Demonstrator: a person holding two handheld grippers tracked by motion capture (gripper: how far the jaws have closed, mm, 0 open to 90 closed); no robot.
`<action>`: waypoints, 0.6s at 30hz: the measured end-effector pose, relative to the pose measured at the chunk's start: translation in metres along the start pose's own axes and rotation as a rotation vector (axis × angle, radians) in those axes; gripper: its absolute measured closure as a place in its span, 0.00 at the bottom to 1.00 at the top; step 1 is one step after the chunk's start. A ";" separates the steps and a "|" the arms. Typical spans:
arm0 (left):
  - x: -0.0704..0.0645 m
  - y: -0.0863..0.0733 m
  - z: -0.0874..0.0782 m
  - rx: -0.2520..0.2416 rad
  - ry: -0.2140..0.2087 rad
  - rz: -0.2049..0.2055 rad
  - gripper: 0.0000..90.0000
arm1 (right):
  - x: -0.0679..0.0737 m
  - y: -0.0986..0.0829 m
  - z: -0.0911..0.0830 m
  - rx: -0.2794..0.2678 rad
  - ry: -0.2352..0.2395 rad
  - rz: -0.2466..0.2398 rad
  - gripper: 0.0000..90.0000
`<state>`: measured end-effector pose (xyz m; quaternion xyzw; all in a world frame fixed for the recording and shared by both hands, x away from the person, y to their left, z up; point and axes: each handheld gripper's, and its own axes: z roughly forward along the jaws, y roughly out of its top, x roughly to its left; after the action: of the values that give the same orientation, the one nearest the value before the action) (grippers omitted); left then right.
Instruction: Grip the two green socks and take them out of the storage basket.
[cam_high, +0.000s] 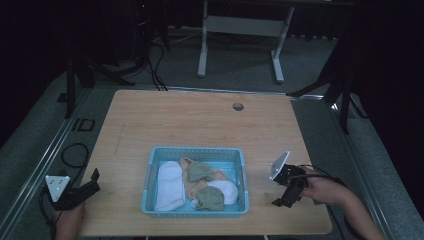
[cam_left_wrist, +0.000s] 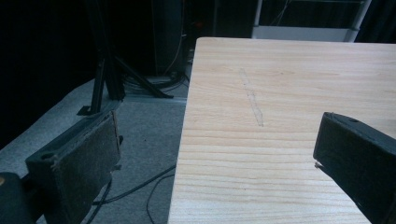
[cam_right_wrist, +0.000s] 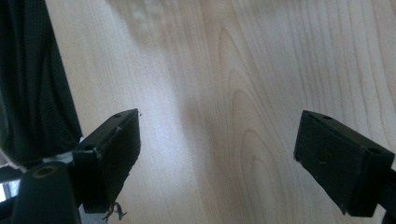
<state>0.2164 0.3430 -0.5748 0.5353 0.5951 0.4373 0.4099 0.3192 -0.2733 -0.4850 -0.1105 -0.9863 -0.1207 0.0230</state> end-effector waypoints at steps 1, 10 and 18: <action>0.000 0.000 0.000 0.000 -0.001 0.001 0.01 | 0.000 0.002 0.000 0.010 0.008 -0.002 0.16; 0.000 0.000 0.000 -0.001 -0.004 0.003 0.01 | 0.003 0.020 -0.003 0.068 0.009 -0.033 0.16; 0.000 0.000 0.000 0.000 -0.005 0.003 0.01 | 0.006 0.036 -0.016 0.079 0.013 -0.036 0.16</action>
<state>0.2164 0.3430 -0.5748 0.5372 0.5934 0.4364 0.4108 0.3218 -0.2420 -0.4605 -0.0911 -0.9919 -0.0826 0.0314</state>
